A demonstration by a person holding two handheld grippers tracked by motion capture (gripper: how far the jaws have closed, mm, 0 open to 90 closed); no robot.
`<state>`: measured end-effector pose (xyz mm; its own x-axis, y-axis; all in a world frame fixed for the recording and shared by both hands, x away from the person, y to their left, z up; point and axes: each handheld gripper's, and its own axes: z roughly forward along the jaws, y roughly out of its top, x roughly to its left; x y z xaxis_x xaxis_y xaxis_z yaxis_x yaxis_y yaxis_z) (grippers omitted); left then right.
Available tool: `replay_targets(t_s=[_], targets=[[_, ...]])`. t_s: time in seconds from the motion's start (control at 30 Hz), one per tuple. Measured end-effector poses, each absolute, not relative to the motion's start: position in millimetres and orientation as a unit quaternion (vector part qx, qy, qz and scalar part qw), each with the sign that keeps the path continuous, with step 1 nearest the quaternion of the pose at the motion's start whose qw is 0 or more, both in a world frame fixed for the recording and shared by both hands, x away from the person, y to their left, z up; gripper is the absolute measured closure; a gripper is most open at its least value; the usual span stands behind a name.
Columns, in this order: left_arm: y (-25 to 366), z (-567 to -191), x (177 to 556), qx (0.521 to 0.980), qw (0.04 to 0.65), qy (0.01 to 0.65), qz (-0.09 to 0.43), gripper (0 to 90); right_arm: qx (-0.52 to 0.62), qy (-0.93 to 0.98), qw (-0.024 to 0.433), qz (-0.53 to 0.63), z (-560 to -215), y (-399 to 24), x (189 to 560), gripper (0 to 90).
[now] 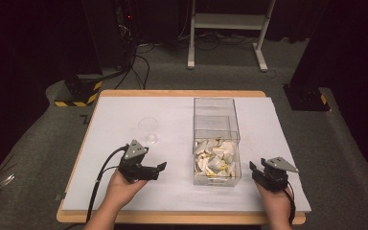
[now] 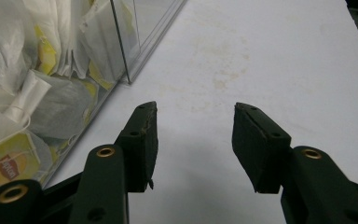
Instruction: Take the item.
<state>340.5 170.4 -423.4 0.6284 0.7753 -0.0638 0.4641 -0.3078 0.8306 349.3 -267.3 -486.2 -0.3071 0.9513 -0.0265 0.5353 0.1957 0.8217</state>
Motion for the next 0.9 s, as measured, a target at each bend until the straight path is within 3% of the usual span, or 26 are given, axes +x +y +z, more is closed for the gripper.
replay_targets(t_s=[0.9], targets=[[98, -400, 352, 0.809, 0.458, 0.340, 0.142, 14.6, 0.513, 0.719, 0.272, 0.382, -485, -268, 350, 50.8]])
